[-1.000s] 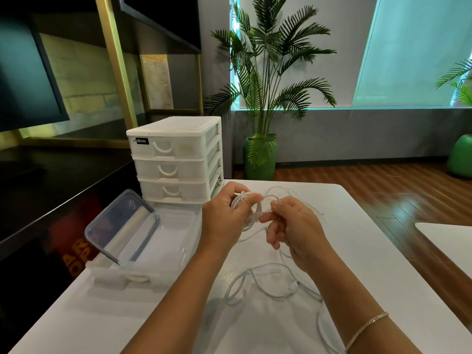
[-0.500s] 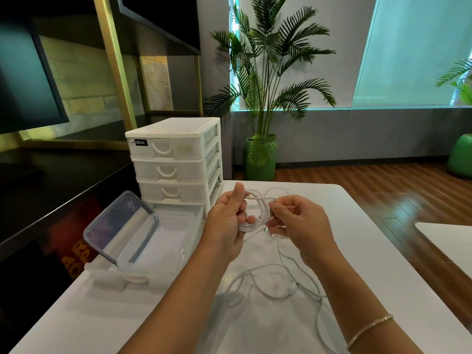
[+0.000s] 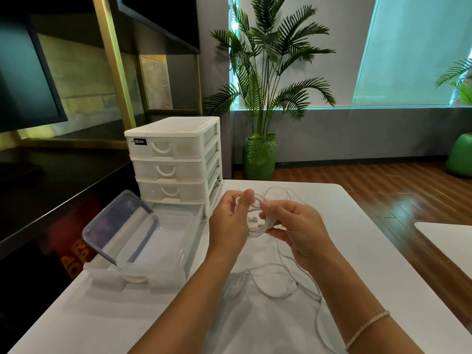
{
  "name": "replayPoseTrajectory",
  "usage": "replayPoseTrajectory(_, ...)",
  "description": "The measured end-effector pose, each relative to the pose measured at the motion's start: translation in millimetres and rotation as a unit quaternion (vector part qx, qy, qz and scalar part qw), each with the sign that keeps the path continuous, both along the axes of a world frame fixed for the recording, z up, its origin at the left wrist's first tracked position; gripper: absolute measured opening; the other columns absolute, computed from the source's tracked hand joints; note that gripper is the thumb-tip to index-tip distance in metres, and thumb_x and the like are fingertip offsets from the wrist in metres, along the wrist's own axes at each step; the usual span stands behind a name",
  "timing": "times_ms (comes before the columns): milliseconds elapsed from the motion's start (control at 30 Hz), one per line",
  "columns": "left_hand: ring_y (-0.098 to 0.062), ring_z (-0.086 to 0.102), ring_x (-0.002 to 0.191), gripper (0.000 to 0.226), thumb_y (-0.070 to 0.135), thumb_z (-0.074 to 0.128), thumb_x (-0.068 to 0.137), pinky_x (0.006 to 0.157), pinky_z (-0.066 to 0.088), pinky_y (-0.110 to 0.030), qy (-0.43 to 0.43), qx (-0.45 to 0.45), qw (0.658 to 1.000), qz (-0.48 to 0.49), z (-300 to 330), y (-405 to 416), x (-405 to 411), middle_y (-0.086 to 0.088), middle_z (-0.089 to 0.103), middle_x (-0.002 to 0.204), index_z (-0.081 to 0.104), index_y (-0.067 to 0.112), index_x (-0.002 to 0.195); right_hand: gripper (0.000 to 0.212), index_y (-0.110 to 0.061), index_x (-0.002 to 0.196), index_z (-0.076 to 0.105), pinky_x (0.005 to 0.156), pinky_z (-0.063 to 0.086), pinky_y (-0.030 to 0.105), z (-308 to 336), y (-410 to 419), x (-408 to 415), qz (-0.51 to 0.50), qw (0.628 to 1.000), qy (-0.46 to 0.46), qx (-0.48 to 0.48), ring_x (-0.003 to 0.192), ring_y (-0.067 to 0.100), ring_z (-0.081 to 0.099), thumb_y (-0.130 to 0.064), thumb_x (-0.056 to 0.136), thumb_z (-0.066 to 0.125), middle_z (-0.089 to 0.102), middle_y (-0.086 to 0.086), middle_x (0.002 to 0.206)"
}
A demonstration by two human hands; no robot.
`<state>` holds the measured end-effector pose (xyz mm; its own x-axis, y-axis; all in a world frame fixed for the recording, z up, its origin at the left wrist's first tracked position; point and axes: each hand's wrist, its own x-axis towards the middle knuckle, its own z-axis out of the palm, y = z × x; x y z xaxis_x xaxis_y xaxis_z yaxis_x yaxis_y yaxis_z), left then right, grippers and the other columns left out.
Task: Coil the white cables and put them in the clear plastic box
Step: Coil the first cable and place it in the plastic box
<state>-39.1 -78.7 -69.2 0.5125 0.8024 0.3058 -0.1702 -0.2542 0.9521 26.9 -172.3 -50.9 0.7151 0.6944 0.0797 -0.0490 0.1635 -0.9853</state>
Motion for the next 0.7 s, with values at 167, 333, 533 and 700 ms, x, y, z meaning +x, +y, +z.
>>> replayPoseTrajectory(167,-0.020,0.068,0.085,0.026,0.053,0.046,0.083,0.077,0.057,-0.035,0.020,0.008,1.000,0.006,0.4,-1.2,1.0,-0.001,0.069,0.093,0.055,0.029,0.085,0.036,-0.007,0.079,0.070,0.064,0.058,0.026,-2.0,-0.1,2.4,0.022,0.999,0.017,0.020,0.064,0.017,0.068,-0.034,0.055,0.069,0.071,0.008,0.071)
replayPoseTrajectory(333,-0.017,0.066,0.082,0.026,0.048,0.047,0.088,0.065,0.054,-0.022,0.024,0.012,0.998,0.051,0.8,-1.3,1.3,0.000,0.067,0.094,0.055,0.024,0.093,0.051,-0.014,0.101,0.057,0.068,0.058,0.027,-3.8,4.3,-1.8,0.000,1.000,-0.009,-0.016,0.078,0.020,0.068,-0.024,0.055,0.078,0.068,0.006,0.091)
replayPoseTrajectory(533,-0.013,0.064,0.079,0.027,0.049,0.044,0.089,0.058,0.048,-0.013,0.048,0.030,0.988,0.144,-1.8,0.3,3.3,0.002,0.067,0.095,0.050,0.024,0.095,0.031,-0.020,0.081,0.058,0.069,0.045,0.017,-13.9,8.4,-8.8,-0.279,0.872,-0.395,-0.078,0.088,0.013,0.049,-0.032,0.065,0.082,0.048,-0.006,0.093)
replayPoseTrajectory(700,-0.010,0.062,0.080,0.023,0.046,0.041,0.090,0.058,0.046,-0.008,0.035,0.098,0.980,0.168,-1.3,-7.1,1.8,0.005,0.064,0.096,0.046,0.025,0.099,0.022,-0.022,0.083,0.073,0.065,0.031,0.005,-14.2,11.3,-15.8,-0.227,0.899,-0.343,-0.148,0.094,0.005,0.046,-0.043,0.074,0.071,0.053,-0.007,0.098)
